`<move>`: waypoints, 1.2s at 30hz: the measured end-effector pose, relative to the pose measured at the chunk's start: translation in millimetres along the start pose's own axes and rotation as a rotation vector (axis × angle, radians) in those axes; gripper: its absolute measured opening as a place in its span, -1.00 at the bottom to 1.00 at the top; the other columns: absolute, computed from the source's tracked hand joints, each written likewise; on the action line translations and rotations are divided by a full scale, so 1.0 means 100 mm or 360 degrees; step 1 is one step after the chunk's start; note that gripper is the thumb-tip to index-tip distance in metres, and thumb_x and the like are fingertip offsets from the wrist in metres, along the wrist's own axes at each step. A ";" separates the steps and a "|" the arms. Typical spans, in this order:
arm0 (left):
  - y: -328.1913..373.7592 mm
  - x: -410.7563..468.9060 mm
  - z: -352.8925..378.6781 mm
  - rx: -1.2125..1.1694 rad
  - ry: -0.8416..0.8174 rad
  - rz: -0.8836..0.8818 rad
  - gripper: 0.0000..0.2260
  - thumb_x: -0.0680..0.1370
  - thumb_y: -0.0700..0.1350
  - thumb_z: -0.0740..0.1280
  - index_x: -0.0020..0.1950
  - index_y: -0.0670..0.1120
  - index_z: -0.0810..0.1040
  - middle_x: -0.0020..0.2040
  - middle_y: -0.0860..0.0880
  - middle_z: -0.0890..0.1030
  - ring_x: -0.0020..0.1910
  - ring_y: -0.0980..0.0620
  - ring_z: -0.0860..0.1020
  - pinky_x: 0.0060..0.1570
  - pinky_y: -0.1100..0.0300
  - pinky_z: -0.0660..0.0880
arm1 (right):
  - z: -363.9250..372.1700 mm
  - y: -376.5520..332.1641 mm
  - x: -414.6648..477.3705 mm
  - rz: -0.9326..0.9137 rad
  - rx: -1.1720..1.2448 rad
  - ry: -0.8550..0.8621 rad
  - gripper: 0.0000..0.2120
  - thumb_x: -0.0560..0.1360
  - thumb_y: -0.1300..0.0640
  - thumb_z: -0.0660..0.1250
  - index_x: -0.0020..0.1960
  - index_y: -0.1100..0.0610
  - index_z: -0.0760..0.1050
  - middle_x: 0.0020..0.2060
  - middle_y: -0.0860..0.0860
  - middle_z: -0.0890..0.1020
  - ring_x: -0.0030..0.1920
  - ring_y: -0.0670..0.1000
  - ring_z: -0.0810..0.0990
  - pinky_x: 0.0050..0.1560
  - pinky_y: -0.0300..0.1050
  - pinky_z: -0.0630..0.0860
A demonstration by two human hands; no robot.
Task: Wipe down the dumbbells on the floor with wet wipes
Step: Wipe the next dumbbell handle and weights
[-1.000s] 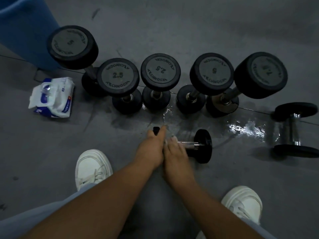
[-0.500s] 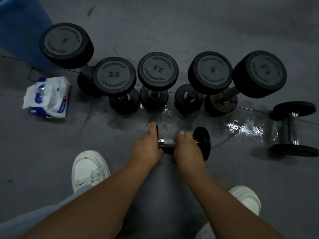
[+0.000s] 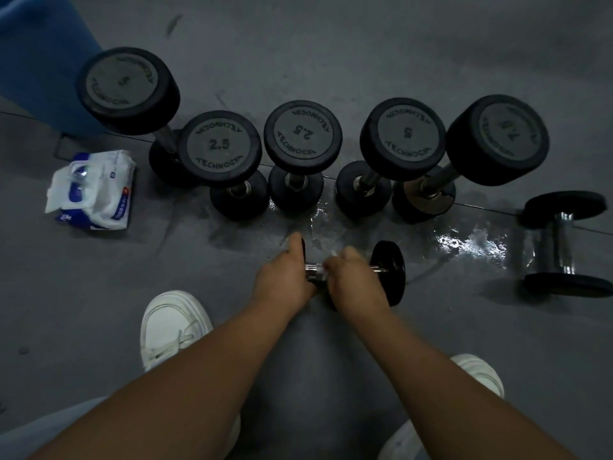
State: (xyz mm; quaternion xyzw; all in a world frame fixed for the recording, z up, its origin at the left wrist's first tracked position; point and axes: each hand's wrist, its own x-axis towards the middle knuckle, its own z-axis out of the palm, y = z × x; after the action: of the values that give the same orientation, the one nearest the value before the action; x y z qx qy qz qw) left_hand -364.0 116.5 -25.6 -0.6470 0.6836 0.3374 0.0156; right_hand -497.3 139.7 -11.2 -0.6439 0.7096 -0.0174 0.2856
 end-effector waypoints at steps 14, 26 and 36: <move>0.06 -0.02 -0.10 -0.0012 -0.0058 0.0010 -0.34 0.40 -0.10 0.45 0.37 -0.03 0.14 0.09 -0.13 0.59 0.03 -0.19 0.59 -0.07 0.08 0.46 | 0.13 0.14 -0.07 -0.0098 -0.0072 0.0249 -0.86 0.45 0.27 0.31 -0.04 0.17 0.61 -0.02 0.11 0.54 -0.04 0.16 0.51 -0.09 0.00 0.54; 0.05 0.04 -0.08 -0.0011 -0.0055 -0.0053 -0.33 0.38 -0.07 0.47 0.36 -0.02 0.16 0.09 -0.13 0.60 0.02 -0.20 0.60 -0.13 0.16 0.38 | 0.02 0.03 0.02 0.0413 0.0292 0.0526 -0.82 0.46 0.27 0.23 -0.01 0.12 0.55 -0.07 0.13 0.60 -0.02 0.18 0.55 -0.12 -0.02 0.47; 0.05 0.05 -0.08 -0.0028 -0.0072 -0.0038 -0.34 0.38 -0.03 0.48 0.34 -0.03 0.17 0.09 -0.12 0.59 0.01 -0.20 0.59 -0.14 0.09 0.43 | 0.06 -0.09 0.04 0.0343 0.0453 0.0191 -0.83 0.47 0.29 0.23 0.00 0.16 0.53 -0.03 0.16 0.55 -0.03 0.18 0.55 -0.09 -0.10 0.40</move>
State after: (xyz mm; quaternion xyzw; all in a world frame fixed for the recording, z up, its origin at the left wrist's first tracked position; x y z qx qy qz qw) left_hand -366.0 108.0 -19.7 -0.6474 0.6722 0.3579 0.0294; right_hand -486.5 136.4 -14.1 -0.5151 0.7805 -0.1254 0.3312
